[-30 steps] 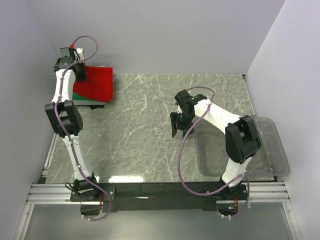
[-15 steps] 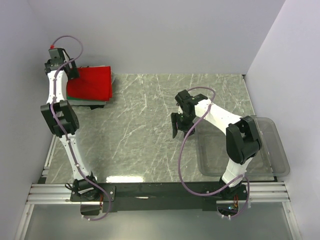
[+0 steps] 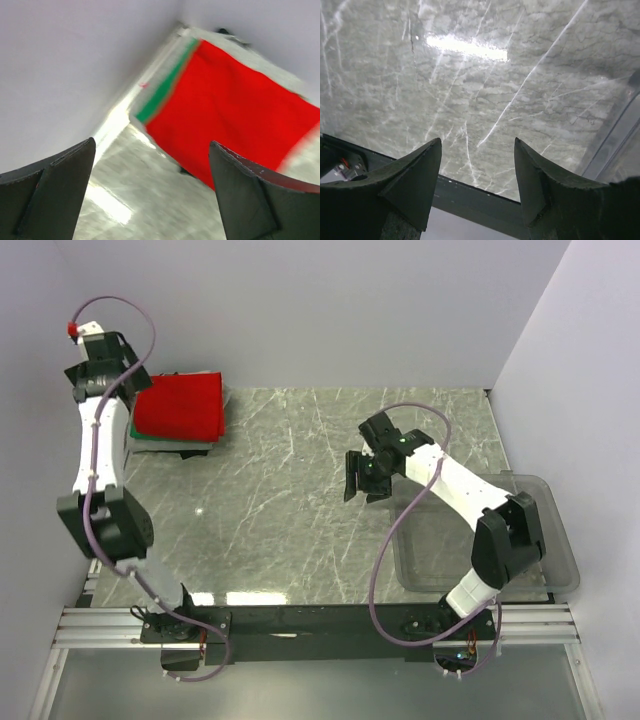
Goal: Fold and stack the t-shirts
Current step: Reset both grippers
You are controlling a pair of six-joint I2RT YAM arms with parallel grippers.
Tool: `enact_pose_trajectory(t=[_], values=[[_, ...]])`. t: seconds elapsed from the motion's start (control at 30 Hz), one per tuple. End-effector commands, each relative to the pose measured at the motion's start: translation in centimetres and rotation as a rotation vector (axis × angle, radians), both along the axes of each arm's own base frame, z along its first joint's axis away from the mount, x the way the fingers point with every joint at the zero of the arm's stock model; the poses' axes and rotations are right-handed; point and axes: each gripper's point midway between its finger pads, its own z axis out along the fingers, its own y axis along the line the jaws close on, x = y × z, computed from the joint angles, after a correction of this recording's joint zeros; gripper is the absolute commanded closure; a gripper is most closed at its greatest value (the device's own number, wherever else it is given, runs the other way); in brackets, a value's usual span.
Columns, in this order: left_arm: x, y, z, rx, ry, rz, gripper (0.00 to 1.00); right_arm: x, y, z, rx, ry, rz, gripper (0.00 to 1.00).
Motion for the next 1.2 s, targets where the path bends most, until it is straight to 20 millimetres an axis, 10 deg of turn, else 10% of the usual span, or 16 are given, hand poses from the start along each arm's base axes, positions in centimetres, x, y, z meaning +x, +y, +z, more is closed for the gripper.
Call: enact_pose_trajectory(t=[0.0, 0.23, 0.53, 0.73, 1.17], values=[[-1.2, -4.7, -0.2, -0.081, -0.051, -0.070, 0.01, 1.5, 0.1, 2.0, 0.031, -0.128, -0.033, 0.33], [-6.5, -16.1, 2.2, -0.119, -0.210, -0.301, 0.01, 2.5, -1.0, 3.9, 0.041, -0.275, -0.085, 0.33], [-14.2, -28.8, -1.0, -0.286, -0.263, -0.598, 0.01, 2.3, -3.8, 7.1, 0.060, -0.488, -0.204, 0.34], [-16.5, -31.7, -3.1, -0.268, -0.193, -0.683, 0.01, 1.5, -8.2, 9.1, 0.004, -0.654, -0.375, 0.34], [-16.3, -30.7, -0.7, -0.144, -0.313, -0.639, 0.01, -1.0, -15.7, 11.6, -0.128, -0.870, -0.599, 0.34]])
